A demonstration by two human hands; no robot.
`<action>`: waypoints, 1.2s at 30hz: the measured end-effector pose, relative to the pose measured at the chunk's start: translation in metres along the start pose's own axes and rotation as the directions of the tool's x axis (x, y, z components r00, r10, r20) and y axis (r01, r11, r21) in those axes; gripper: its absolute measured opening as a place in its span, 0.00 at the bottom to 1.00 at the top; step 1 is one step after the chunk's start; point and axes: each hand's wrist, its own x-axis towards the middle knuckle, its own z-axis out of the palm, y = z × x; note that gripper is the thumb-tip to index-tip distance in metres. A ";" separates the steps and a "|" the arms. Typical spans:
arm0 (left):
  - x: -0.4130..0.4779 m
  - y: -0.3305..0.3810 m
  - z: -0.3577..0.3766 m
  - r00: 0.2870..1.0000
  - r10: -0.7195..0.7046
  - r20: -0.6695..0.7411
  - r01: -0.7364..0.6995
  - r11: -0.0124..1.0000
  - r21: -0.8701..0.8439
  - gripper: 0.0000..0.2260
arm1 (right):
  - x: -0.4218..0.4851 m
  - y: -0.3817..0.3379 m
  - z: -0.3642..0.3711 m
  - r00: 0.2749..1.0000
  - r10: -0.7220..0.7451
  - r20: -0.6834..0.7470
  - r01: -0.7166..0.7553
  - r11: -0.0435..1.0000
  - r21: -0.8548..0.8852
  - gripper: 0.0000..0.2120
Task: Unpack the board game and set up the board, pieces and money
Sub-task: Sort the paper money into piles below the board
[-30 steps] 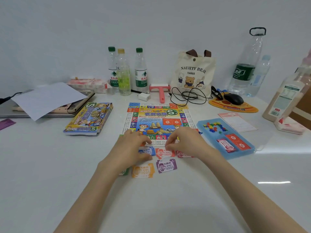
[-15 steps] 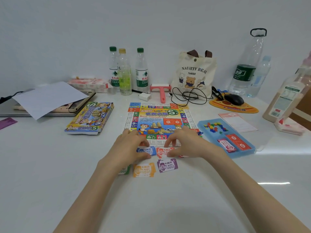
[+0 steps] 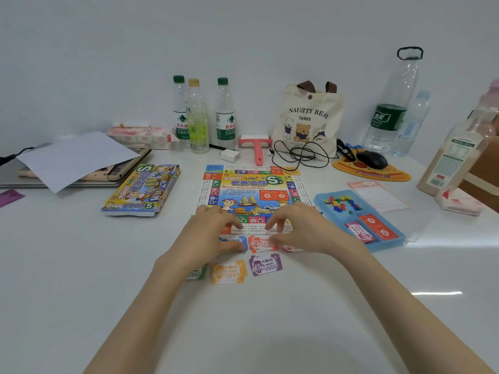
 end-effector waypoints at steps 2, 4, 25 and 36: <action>0.002 0.006 0.002 0.995 0.038 -0.089 -0.048 0.992 -0.116 0.14 | -0.008 0.003 -0.005 0.999 0.027 -0.042 -0.025 0.999 0.043 0.08; 0.003 0.017 0.003 0.984 0.051 -0.169 -0.094 0.962 -0.255 0.09 | -0.018 0.010 -0.011 0.994 0.074 -0.078 -0.066 0.993 0.097 0.06; 0.037 0.149 0.037 0.968 0.245 -0.052 -0.250 0.946 -0.206 0.14 | -0.065 0.097 -0.060 0.931 0.362 0.036 -0.326 0.873 -0.363 0.18; 0.058 0.160 0.067 0.971 0.240 0.009 -0.240 0.971 0.006 0.19 | -0.053 0.086 -0.066 0.935 0.309 0.173 -0.163 0.808 -0.567 0.20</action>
